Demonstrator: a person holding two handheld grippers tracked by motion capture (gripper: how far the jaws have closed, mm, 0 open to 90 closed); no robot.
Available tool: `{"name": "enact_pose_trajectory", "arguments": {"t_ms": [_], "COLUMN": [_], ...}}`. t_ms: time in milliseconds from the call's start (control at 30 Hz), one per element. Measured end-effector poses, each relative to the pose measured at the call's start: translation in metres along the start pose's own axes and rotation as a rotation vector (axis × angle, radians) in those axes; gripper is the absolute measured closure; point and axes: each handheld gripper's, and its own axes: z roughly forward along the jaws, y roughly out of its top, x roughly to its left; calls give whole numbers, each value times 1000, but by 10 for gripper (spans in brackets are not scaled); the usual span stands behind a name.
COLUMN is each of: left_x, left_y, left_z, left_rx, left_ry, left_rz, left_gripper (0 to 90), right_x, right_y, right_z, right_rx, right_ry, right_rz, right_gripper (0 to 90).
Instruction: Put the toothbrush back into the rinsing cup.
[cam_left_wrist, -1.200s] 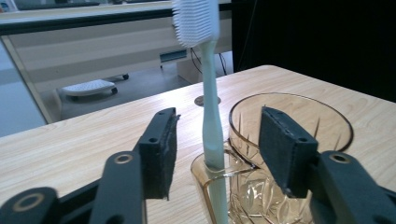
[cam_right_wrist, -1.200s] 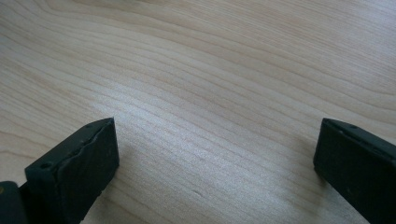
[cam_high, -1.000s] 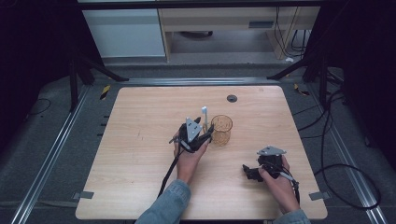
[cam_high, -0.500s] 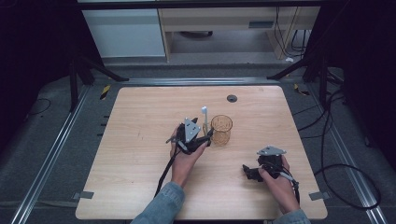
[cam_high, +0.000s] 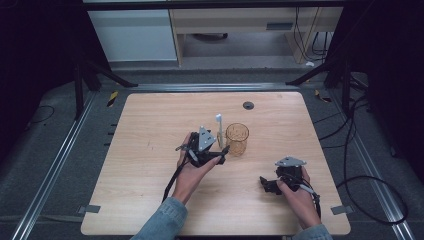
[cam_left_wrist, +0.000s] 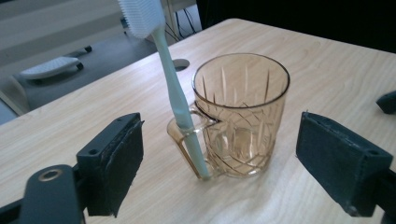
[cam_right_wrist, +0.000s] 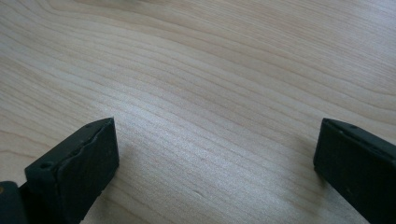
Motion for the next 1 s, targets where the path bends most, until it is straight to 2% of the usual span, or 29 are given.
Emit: {"name": "enact_pose_trajectory", "arguments": {"t_ms": [100,333,467,600,800,1000], "left_x": [2,13,22,28,43,62], "left_y": [0,-5,-11,-16,-23,-36], "left_z": [-4,-9,-11,-13,-22,-37], "left_rx": [38,134,224,312,357,375], "left_ry": [-15,-17,-22,-22,0,37], "left_rz": [7,-3,-32,-27,-51,-79], "left_gripper": [128,118,99,83,82,82], "right_x": [0,0,0,2,2,2], "right_y": [0,0,0,1,1,1], "right_z": [0,0,0,1,1,1], "right_rx": [0,-1,0,-2,-1,-1], "right_ry": [0,0,-1,2,3,3], "right_rz": [0,-1,0,-4,-3,-3], "right_gripper": [4,4,5,5,4,4]}}
